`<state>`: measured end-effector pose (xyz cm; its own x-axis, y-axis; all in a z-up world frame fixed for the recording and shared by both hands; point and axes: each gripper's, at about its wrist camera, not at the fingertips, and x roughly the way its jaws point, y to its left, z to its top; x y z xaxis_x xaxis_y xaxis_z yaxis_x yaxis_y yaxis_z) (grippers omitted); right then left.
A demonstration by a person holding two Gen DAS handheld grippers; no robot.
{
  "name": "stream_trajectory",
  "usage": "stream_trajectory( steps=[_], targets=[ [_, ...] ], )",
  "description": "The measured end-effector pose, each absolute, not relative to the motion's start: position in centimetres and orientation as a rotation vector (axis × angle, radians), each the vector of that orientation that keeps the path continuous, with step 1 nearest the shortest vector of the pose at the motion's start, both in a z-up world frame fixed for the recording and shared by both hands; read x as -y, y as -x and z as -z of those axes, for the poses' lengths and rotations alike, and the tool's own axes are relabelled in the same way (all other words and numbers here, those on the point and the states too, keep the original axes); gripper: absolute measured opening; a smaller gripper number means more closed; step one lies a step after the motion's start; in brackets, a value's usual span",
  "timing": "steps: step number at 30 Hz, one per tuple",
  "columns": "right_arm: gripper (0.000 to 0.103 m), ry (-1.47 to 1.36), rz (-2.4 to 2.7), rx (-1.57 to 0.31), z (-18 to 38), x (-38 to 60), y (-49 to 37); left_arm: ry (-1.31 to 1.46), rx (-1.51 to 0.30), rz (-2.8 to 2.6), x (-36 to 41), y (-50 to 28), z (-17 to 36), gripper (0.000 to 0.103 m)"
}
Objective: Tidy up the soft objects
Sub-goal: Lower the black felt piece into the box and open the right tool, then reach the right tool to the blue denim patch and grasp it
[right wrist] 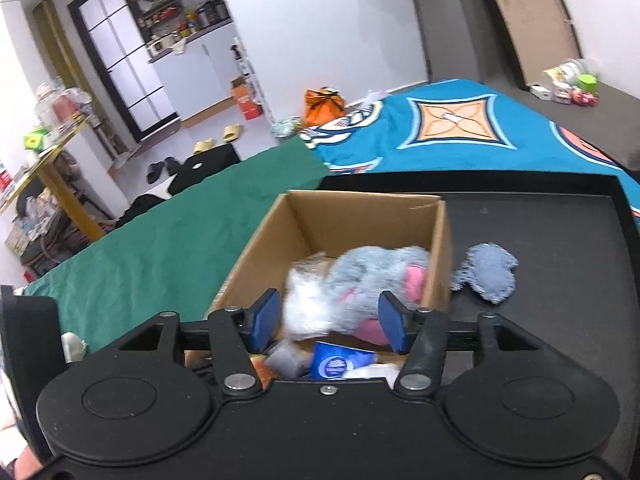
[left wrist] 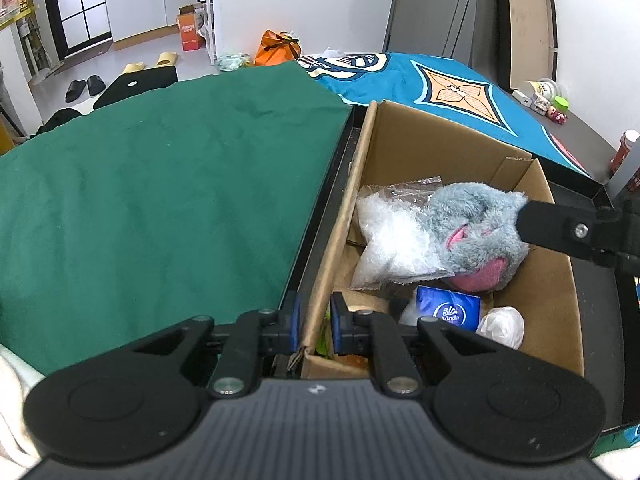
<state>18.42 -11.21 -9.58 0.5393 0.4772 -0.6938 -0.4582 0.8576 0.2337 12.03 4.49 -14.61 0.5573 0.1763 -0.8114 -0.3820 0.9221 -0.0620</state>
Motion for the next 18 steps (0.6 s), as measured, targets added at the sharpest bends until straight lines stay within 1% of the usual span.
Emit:
stream_trajectory(
  steps=[8, 18],
  targets=[
    [0.056, -0.067, -0.48, -0.801, 9.1, 13.8, -19.5, 0.181, -0.901, -0.351, -3.7, -12.3, 13.8, 0.015],
    [0.056, -0.108, -0.425, -0.779, 9.5, 16.6, -21.5, 0.15, -0.919, -0.383, -3.1, -13.4, 13.9, 0.02]
  ],
)
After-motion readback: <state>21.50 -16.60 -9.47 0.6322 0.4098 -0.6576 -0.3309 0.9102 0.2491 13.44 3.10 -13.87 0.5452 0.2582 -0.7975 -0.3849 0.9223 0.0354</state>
